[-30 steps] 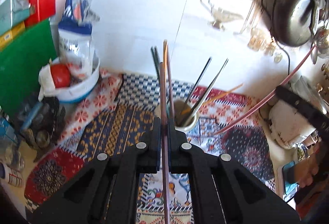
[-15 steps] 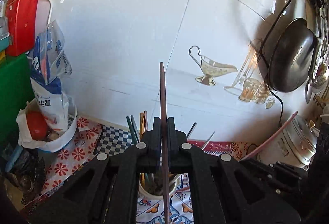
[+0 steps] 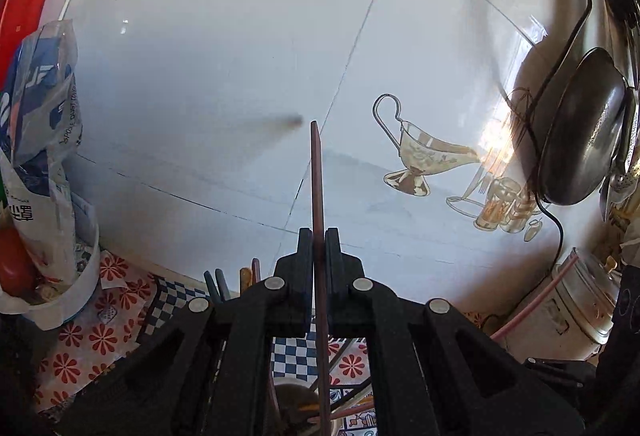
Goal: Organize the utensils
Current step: 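Carry the pink stick and brown stick upright over the white cup with both tools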
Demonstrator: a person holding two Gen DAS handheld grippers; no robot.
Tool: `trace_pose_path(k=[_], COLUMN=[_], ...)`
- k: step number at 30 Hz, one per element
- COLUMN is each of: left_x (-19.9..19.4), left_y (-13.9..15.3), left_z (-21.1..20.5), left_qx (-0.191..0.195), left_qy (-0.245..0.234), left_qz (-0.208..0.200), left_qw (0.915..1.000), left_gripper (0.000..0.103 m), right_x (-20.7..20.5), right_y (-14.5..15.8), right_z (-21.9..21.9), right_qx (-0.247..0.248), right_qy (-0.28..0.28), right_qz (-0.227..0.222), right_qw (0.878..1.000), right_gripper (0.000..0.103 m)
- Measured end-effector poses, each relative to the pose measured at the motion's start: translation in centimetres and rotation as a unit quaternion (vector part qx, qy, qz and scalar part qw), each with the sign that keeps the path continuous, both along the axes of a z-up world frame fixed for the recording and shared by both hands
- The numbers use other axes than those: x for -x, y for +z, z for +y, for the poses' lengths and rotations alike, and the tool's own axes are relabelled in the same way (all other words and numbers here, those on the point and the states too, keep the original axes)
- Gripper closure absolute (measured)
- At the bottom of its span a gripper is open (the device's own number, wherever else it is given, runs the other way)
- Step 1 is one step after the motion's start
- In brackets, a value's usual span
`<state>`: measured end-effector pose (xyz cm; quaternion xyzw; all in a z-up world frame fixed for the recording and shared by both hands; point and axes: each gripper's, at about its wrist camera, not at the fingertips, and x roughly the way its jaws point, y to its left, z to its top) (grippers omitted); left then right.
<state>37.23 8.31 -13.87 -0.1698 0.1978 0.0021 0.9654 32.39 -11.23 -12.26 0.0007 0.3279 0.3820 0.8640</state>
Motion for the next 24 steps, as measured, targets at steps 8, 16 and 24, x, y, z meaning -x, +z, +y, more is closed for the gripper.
trace_pose_path(k=[8,16,24], left_x=[-1.3,-1.0,0.4], left_y=[-4.2,-7.6,-9.2], left_z=[-0.9,-1.6,-1.3], left_qx=[-0.033,-0.052,-0.061], left_qy=[0.005,0.011,0.003], left_qz=[0.004,0.045,0.093], left_qw=[0.9994,0.9976,0.9938], left_gripper=[0.100,0.100,0.100], right_x=[-0.6,-0.7,-1.0], right_y=[-1.9,-3.2,-3.8], right_z=[0.5,0.7,0.7], right_qx=[0.012,0.023,0.033], right_qy=[0.012,0.023,0.029], right_qz=[0.012,0.021,0.030], right_qw=[1.000,0.999,0.999], right_gripper=[0.098,0.098,0.098])
